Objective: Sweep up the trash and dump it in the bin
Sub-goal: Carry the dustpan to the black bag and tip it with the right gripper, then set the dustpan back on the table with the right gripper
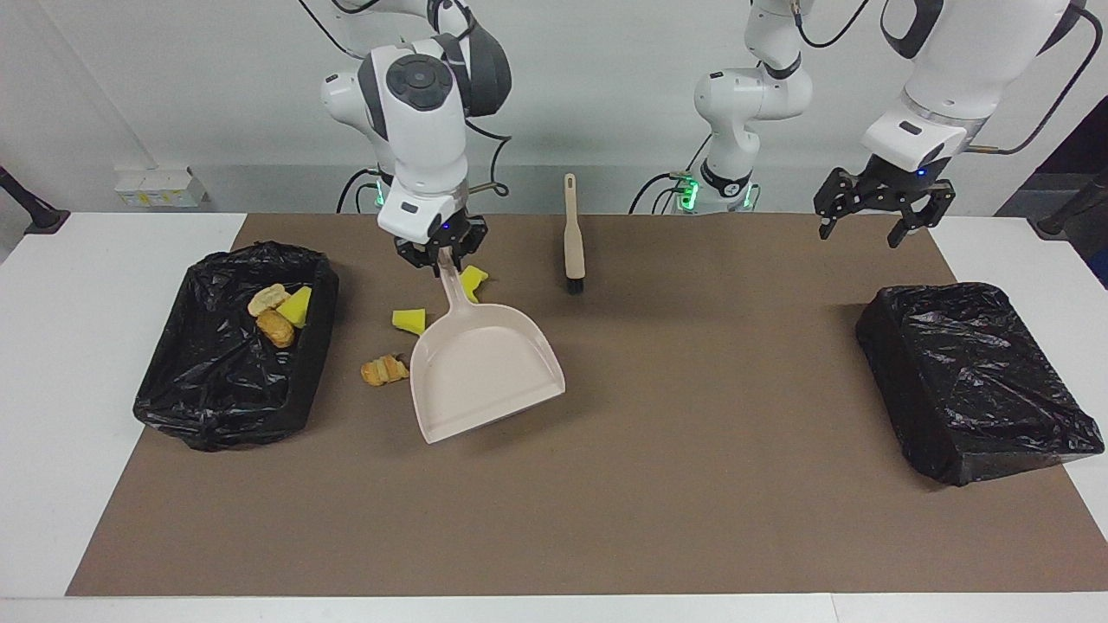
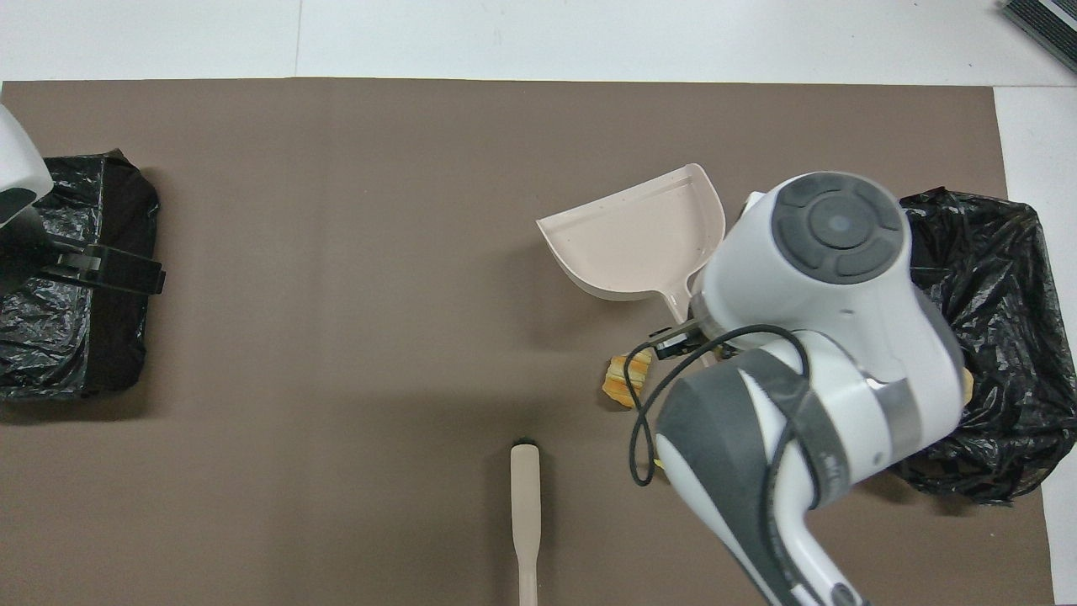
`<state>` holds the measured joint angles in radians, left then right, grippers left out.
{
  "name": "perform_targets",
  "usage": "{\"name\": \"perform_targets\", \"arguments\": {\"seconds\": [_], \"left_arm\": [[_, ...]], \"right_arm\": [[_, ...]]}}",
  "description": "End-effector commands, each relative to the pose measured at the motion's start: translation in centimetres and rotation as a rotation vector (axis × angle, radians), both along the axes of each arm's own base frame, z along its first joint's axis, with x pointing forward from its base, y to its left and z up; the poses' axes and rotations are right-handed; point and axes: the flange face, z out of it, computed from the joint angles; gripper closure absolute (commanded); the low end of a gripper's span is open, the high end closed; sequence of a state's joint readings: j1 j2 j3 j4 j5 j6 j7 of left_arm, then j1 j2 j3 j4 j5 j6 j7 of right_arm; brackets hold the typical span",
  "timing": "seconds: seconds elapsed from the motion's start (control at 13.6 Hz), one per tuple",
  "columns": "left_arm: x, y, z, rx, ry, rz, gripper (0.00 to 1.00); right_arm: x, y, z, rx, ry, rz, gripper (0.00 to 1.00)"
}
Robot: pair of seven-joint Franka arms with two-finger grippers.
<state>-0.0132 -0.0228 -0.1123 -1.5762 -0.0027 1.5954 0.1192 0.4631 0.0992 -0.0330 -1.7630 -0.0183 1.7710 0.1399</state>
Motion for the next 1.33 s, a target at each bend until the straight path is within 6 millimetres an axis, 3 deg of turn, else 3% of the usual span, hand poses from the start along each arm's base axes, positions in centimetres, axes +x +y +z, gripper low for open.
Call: {"name": "perform_targets", "arguments": {"seconds": [0.0,0.37,0.52,0.66,0.74,0.81,0.88,1.03,1.25], "left_arm": [[0.2,0.1,0.3,-0.009,0.014,-0.017,0.0],[0.2,0.2,0.2,-0.007,0.018,-0.05,0.0],[0.1,0.1,0.2,-0.007,0.017,-0.052,0.0],[0.1,0.1,0.1,-0.007,0.02,-0.053,0.0],[0.1,0.2,0.2,-0.007,0.017,-0.052,0.0],[0.1,0.2,0.1,-0.007,0.016,-0.05,0.0],[0.1,0.4,0.0,-0.007,0.018,-0.047,0.0],[0.1,0.6,0.0,-0.007,0.018,-0.044,0.0],[0.2,0.4,0.0,-0.009,0.006,-0.047,0.0]], "right_arm": [[0.7,3.3,-1.7,0.073,-0.02,-0.13,1.0],[0.8,13.1,-7.5,0.067,-0.029,-0.294,1.0],[-0.1,17.3,-10.5,0.052,-0.036,-0.369,1.0],[0.3,17.6,-11.0,0.078,-0.07,-0.389,1.0],[0.2,17.6,-11.0,0.079,-0.067,-0.39,0.69],[0.3,17.6,-10.8,0.077,-0.074,-0.388,0.01],[0.3,17.5,-10.8,0.074,-0.07,-0.388,0.0],[0.3,16.4,-8.4,0.097,-0.068,-0.407,0.0],[-3.8,15.7,-5.7,0.069,-0.031,-0.384,0.0]]}}
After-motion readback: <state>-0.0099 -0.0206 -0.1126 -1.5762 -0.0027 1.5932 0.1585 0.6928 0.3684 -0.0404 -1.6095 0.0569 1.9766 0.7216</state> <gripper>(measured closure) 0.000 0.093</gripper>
